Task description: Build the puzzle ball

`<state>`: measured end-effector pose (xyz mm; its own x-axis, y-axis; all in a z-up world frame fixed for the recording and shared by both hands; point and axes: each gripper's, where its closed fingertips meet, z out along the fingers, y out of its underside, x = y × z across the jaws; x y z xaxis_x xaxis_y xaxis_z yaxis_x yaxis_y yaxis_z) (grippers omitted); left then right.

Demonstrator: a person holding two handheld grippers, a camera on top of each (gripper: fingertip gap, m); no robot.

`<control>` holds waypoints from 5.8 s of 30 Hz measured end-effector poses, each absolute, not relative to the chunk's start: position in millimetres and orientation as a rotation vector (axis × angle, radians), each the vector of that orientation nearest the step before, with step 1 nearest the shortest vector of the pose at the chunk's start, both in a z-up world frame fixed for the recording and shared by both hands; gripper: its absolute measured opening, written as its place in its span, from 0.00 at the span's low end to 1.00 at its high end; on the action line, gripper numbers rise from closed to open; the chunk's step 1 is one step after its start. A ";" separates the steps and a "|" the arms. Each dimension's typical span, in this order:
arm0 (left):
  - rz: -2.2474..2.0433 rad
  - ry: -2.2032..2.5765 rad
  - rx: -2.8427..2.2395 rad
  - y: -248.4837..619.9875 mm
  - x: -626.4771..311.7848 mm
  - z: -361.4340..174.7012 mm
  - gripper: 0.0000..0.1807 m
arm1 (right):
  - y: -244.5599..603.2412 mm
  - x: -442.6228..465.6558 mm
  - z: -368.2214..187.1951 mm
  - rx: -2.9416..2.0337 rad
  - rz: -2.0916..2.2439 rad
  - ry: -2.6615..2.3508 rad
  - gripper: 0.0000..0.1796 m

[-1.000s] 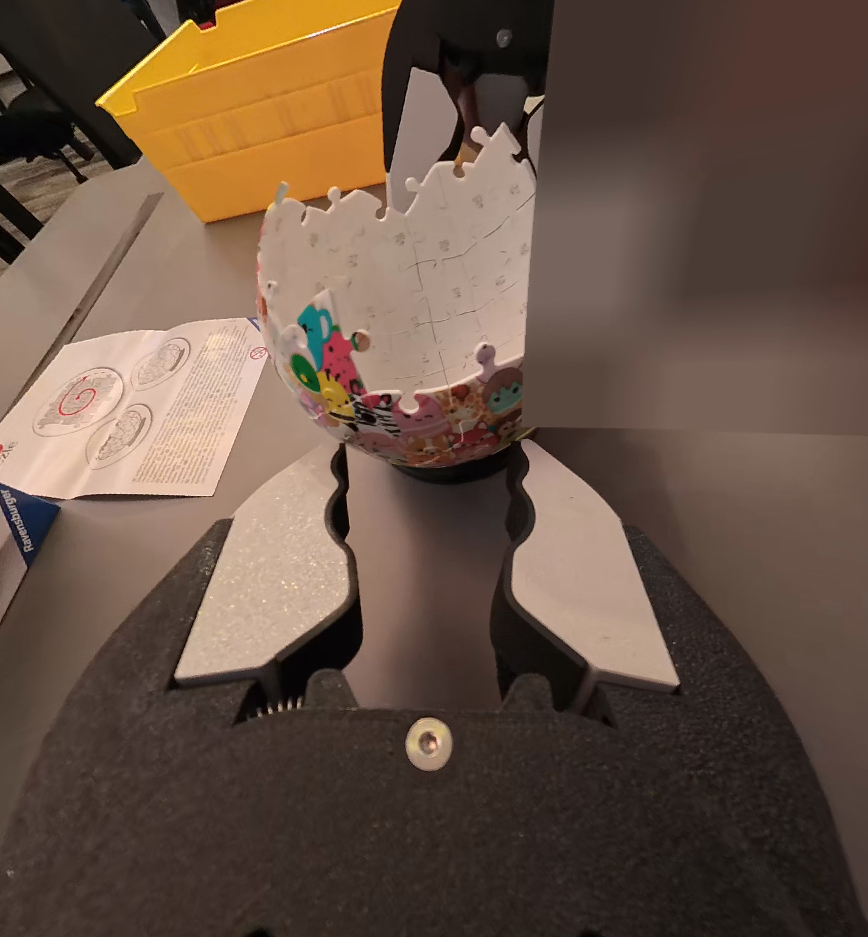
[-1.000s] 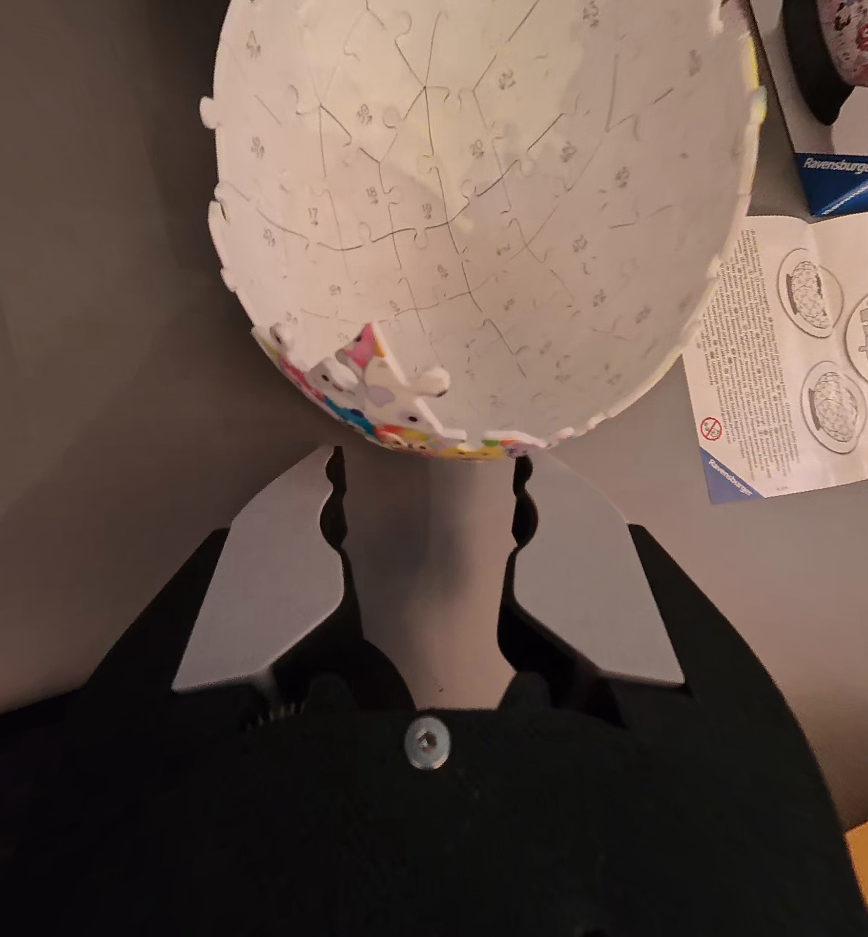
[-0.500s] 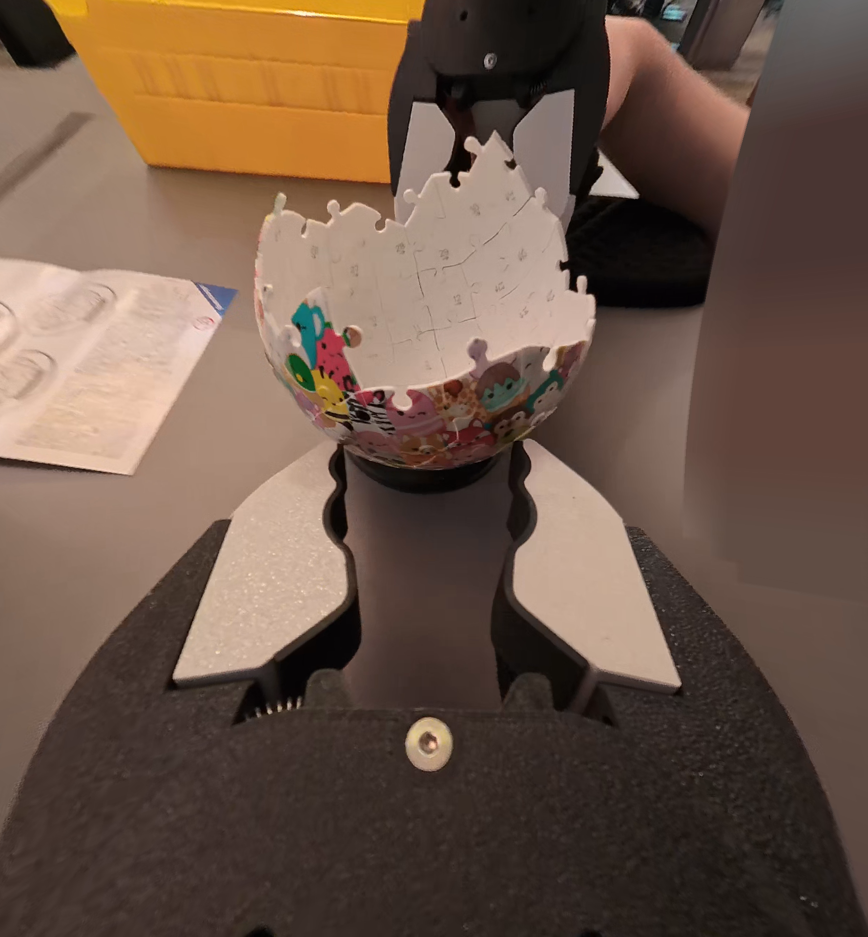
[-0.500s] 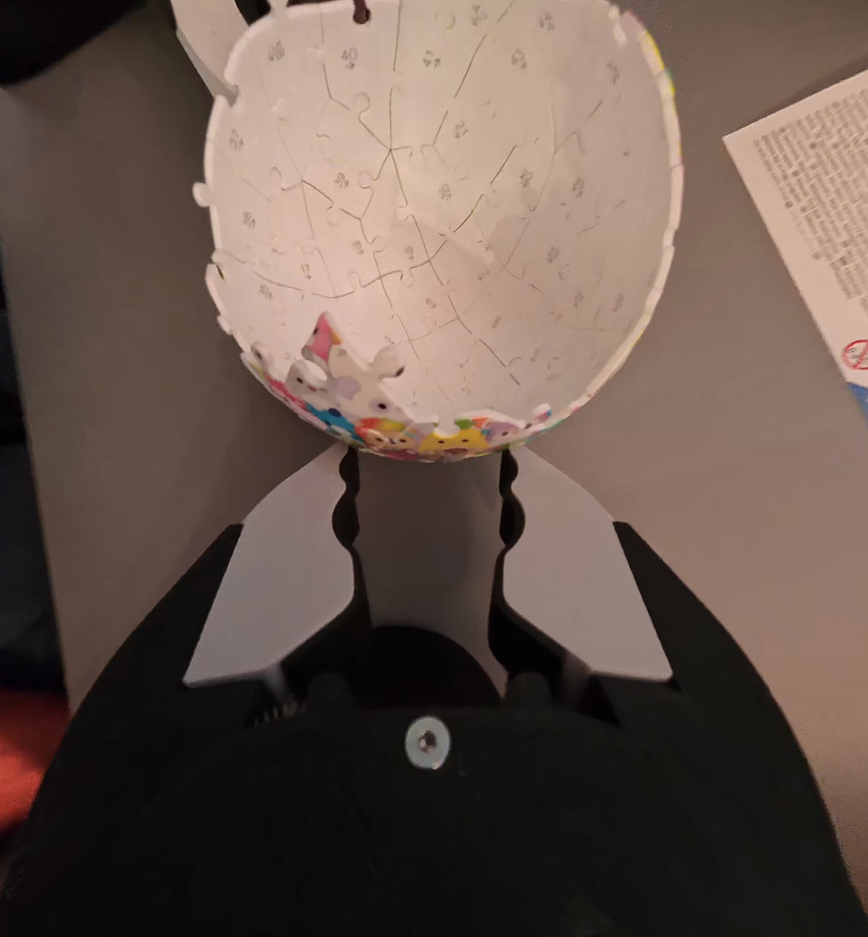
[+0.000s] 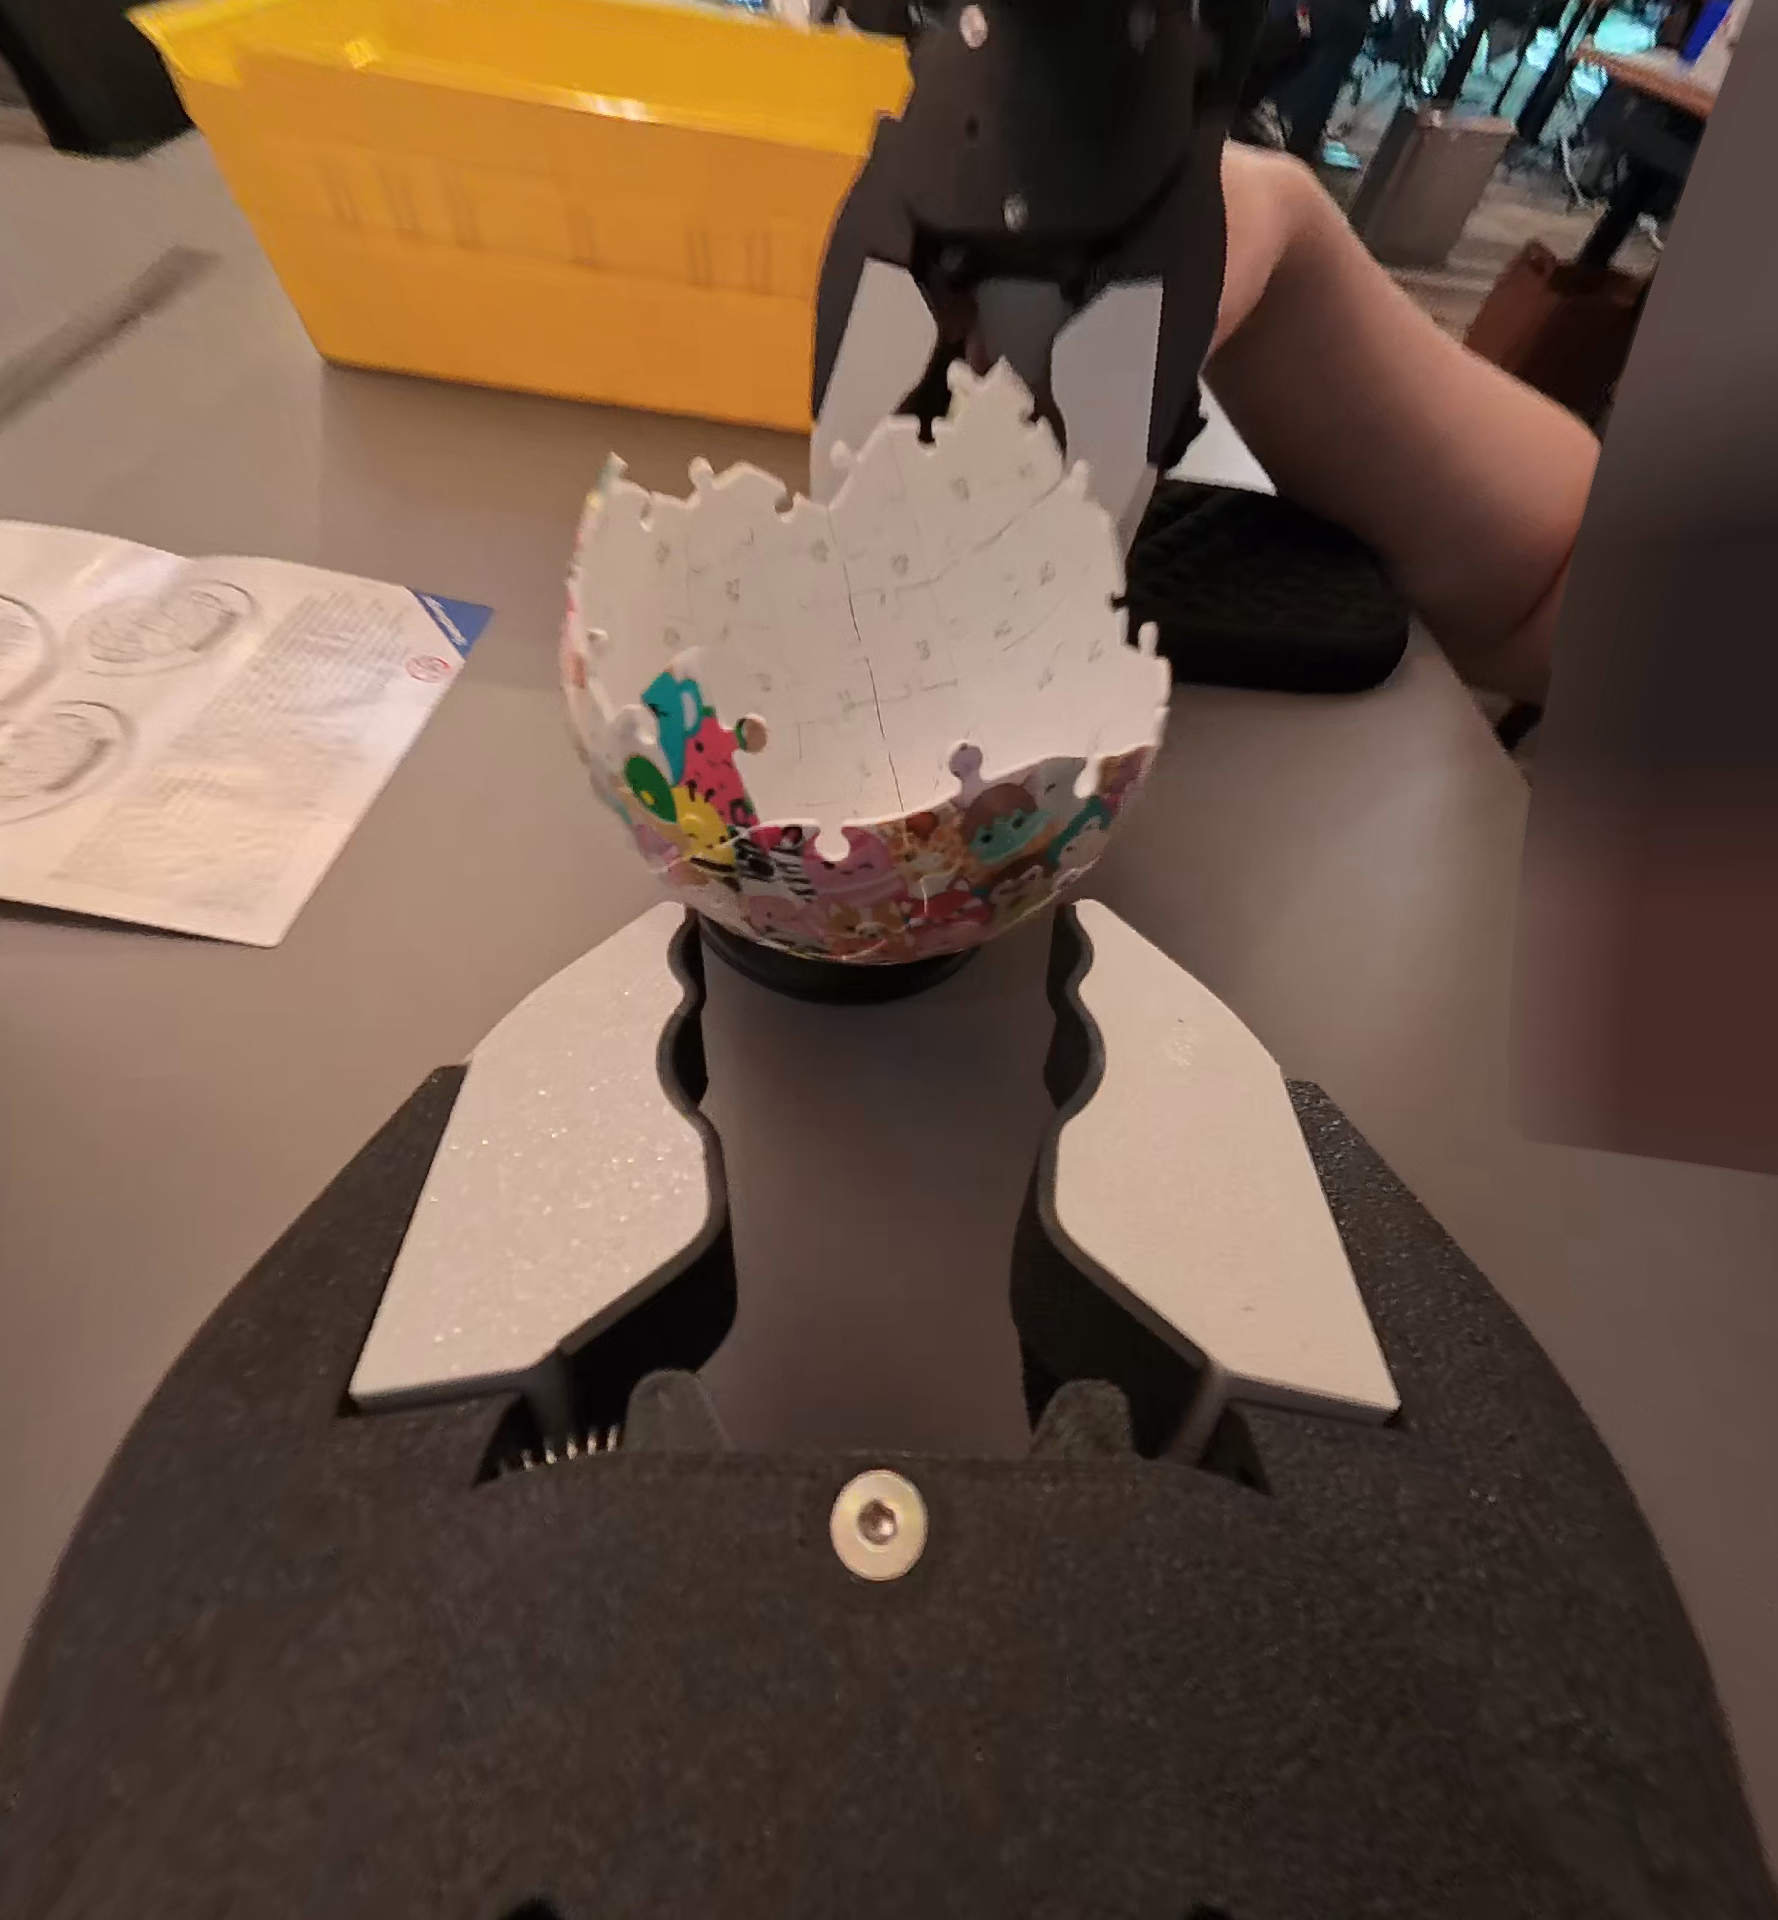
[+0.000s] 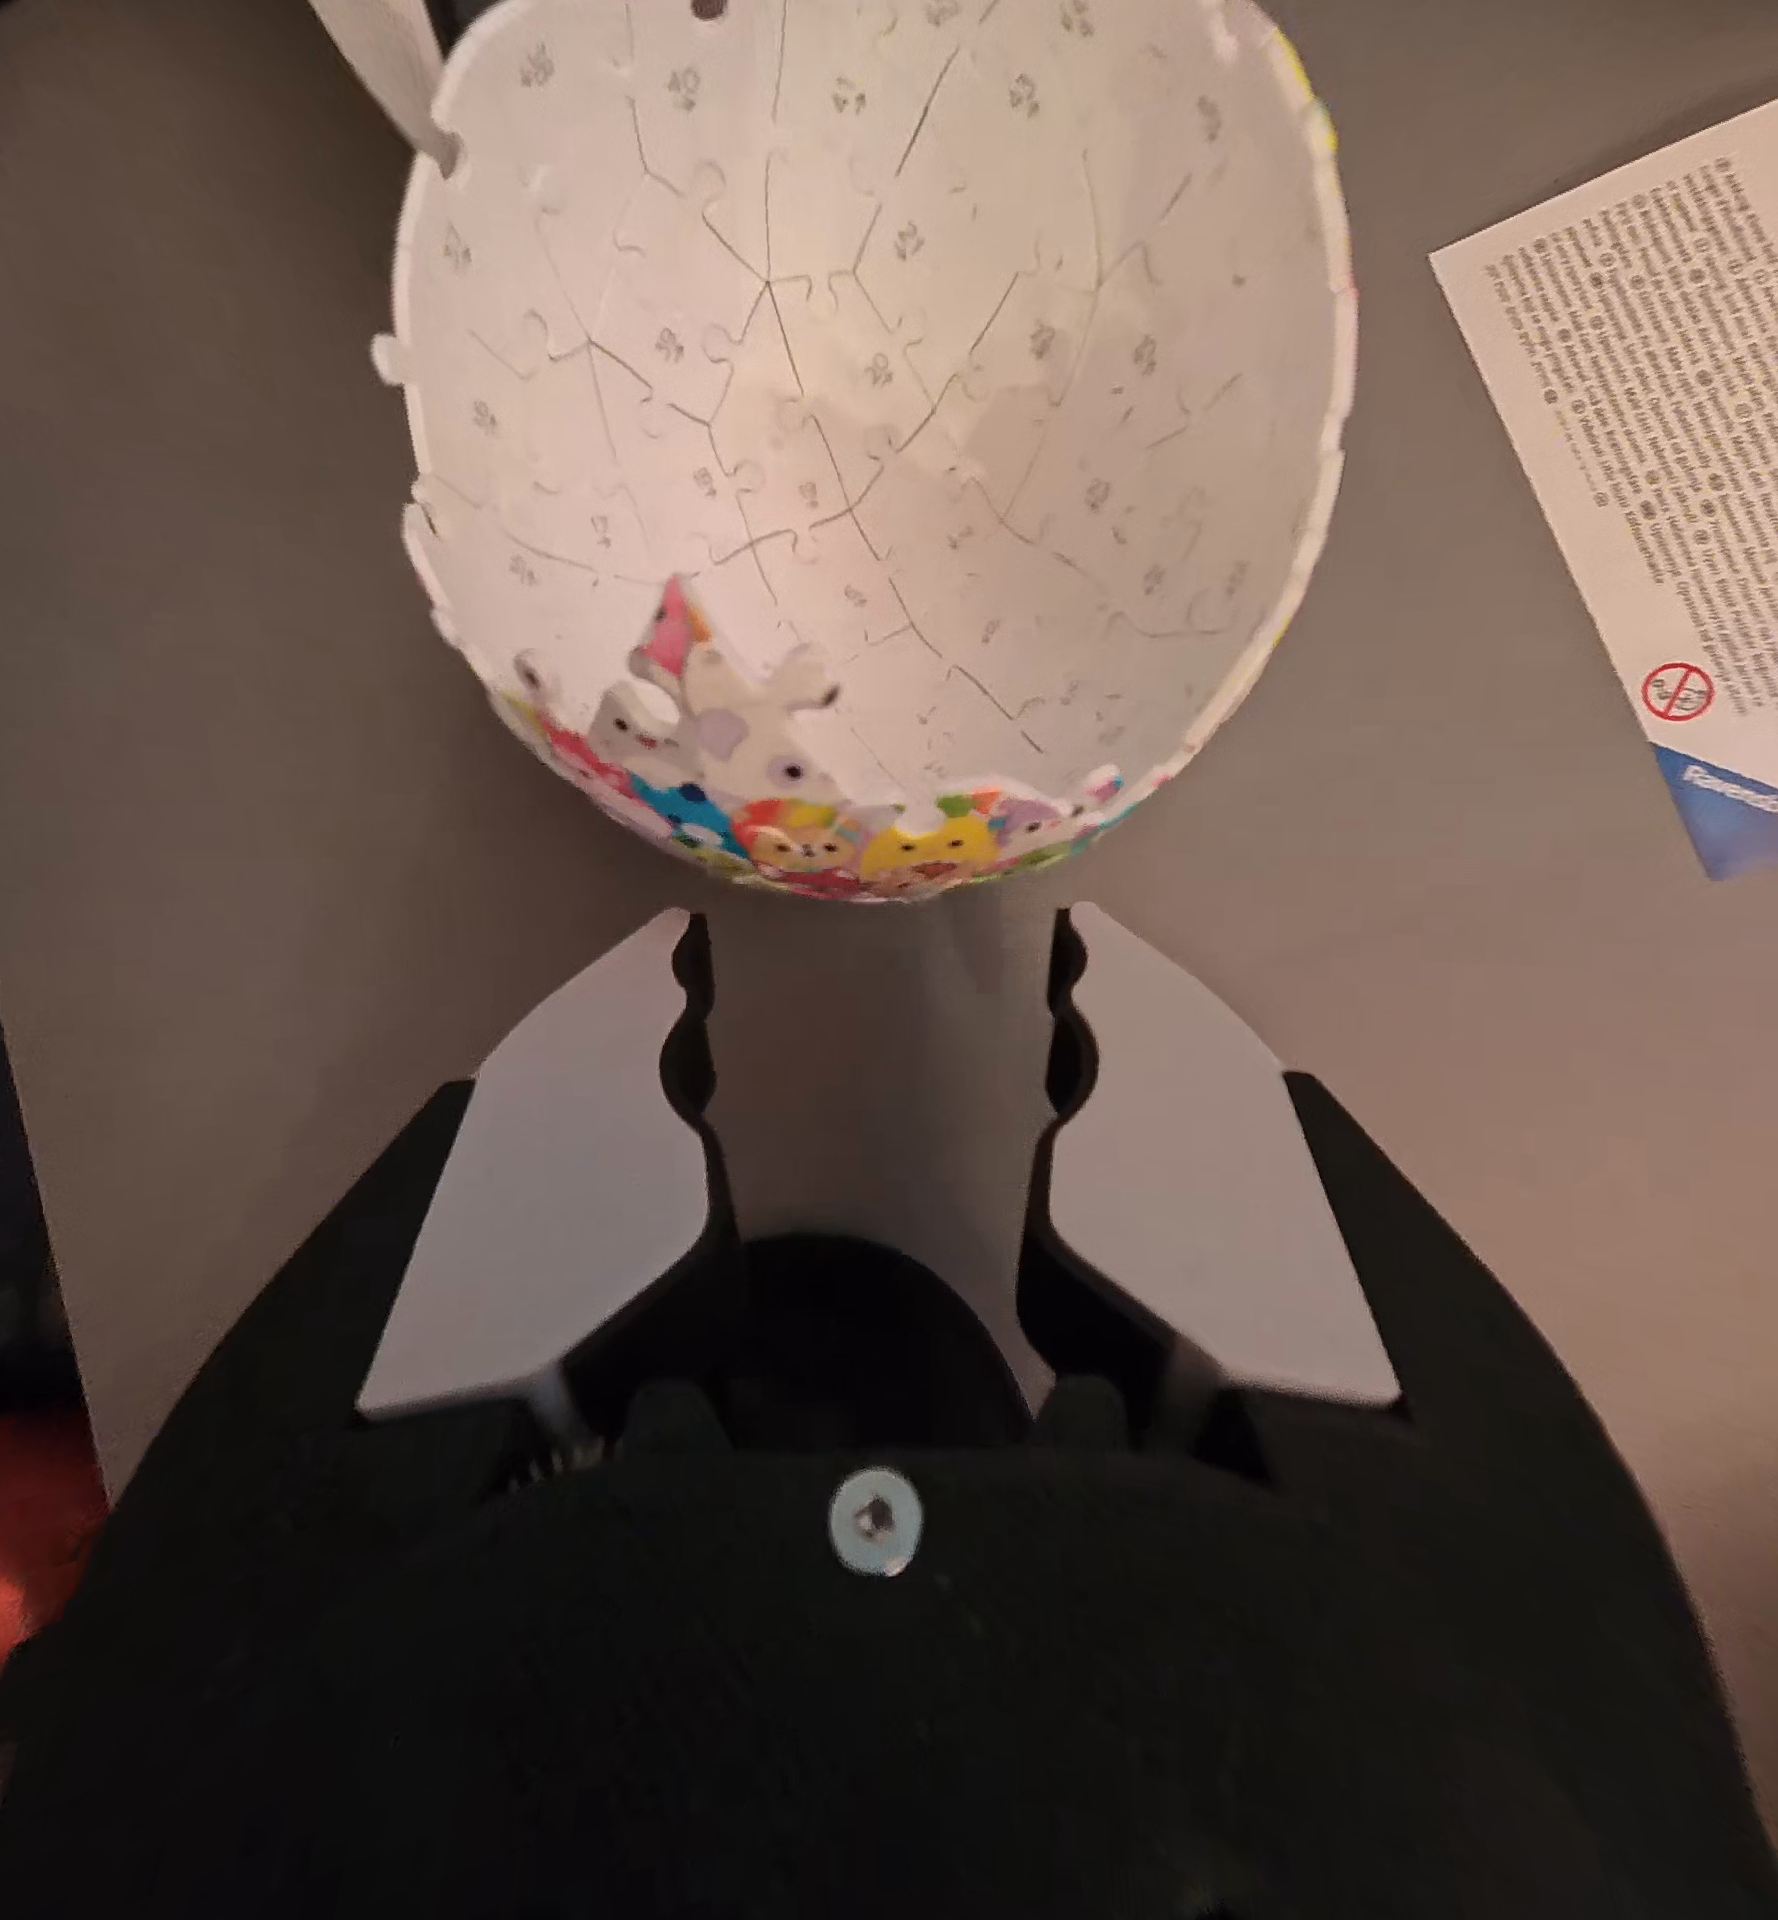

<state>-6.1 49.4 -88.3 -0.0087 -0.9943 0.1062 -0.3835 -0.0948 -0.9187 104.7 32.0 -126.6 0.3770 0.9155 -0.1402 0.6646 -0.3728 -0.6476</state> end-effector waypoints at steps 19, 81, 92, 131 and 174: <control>-0.676 1.048 -1.620 -57.9 -198.4 -5.1 0.33 | -110.4 61.9 -21.8 -1.418 0.821 -0.759 0.40; 0.012 1.899 -1.516 17.2 -137.8 -24.0 0.16 | -51.1 -72.7 -13.6 -1.741 1.005 -0.691 0.23; 0.163 1.994 -1.299 -32.6 -94.0 1.0 0.16 | -35.2 -82.8 19.5 -1.993 1.181 -0.780 0.15; -0.736 1.824 -1.483 97.6 70.2 -32.1 0.08 | 97.5 74.3 -37.1 -1.585 0.738 -1.218 0.02; -0.574 1.839 -1.423 100.3 68.0 -57.6 0.01 | 104.3 70.7 -48.4 -1.519 0.565 -1.263 0.15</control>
